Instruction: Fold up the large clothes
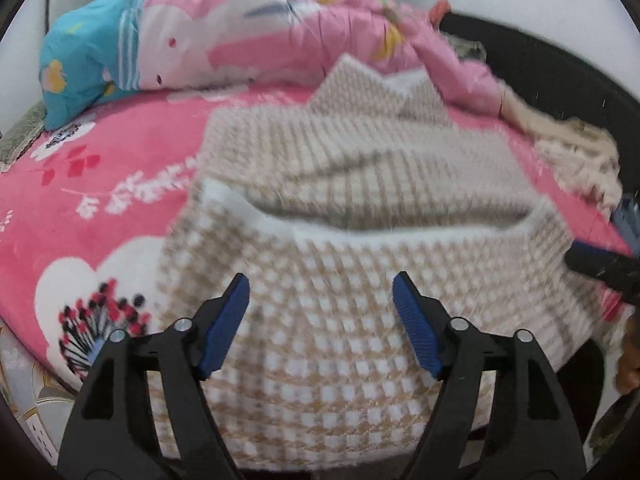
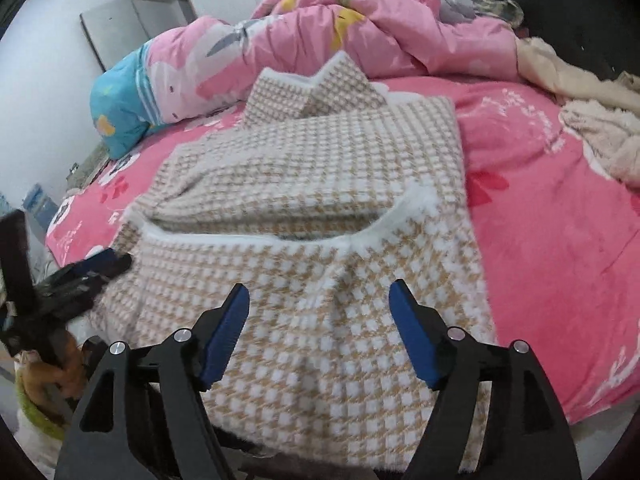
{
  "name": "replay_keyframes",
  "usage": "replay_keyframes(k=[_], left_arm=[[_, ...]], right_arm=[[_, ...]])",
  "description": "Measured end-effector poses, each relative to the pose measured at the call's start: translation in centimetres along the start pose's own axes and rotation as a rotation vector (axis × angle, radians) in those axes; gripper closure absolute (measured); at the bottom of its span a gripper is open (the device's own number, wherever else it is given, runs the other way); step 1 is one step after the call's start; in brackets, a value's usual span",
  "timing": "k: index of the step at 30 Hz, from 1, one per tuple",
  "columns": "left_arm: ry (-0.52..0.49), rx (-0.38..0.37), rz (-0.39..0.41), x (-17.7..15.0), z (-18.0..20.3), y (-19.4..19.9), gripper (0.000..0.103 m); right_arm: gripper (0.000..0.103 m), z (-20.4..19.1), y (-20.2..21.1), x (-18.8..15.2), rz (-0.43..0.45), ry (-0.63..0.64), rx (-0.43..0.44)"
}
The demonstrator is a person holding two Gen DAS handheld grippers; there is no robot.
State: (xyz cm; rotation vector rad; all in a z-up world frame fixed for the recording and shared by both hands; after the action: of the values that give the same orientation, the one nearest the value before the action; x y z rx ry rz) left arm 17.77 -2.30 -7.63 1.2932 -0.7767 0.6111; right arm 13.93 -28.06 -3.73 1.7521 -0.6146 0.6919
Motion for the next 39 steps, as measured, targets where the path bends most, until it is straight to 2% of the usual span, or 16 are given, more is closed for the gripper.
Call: replay_keyframes(k=[3, 6, 8, 12, 13, 17, 21, 23, 30, 33, 37, 39], left_arm=[[-0.030, 0.032, -0.046, -1.5, 0.1, -1.6, 0.024], [-0.027, 0.028, -0.038, -1.5, -0.2, -1.5, 0.023], [-0.041, 0.037, -0.038, -0.9, -0.4, -1.1, 0.023], [-0.069, 0.089, -0.002, 2.4, -1.5, -0.1, 0.022], [-0.063, 0.089, 0.008, 3.3, -1.6, 0.1, 0.019], [-0.045, 0.071, 0.038, 7.8, -2.0, -0.3, 0.018], [0.000, -0.008, 0.023, 13.1, -2.2, -2.9, 0.017], [0.024, -0.048, 0.017, 15.2, -2.0, -4.5, 0.017], [0.044, -0.078, -0.005, 23.1, -0.3, -13.7, 0.017], [0.100, -0.093, -0.037, 25.2, 0.4, -18.1, 0.017], [0.110, -0.069, -0.073, 26.5, 1.4, -23.1, 0.017], [0.095, -0.056, -0.099, 26.4, 2.0, -25.5, 0.025]], right_arm=[[0.025, -0.7, -1.5, -1.5, -0.051, 0.040, -0.018], [0.023, -0.9, -3.7, -3.6, -0.129, 0.091, -0.049], [0.023, -0.9, -3.3, -2.9, -0.119, 0.089, -0.039], [0.023, -0.7, -1.0, 1.1, -0.041, 0.077, -0.010], [0.023, -0.6, -0.6, 1.9, -0.028, 0.071, -0.002], [0.022, 0.1, 0.1, 6.7, 0.010, 0.008, 0.057], [0.021, 2.1, -1.7, 11.4, 0.017, -0.088, 0.102], [0.021, 3.1, -3.5, 13.9, 0.013, -0.137, 0.121], [0.021, 5.7, -12.8, 21.2, -0.043, -0.229, 0.156], [0.021, 5.8, -17.3, 23.6, -0.063, -0.232, 0.159], [0.021, 6.5, -22.9, 25.5, -0.094, -0.205, 0.105], [0.026, 7.0, -25.1, 25.8, -0.116, -0.176, 0.065]])
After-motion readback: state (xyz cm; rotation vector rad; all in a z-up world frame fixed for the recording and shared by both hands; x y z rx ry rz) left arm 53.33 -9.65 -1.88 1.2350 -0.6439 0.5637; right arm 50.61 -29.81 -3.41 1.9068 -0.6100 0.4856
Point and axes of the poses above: each gripper's, at about its wrist camera, not at the fingertips, and y roughly against the way its jaws point, z to its right, x to its top, the point moved 6 cm from there along -y, roughly the way its jaws point, and after that the axes turned 11 degrees about z, right-handed, at the moved point
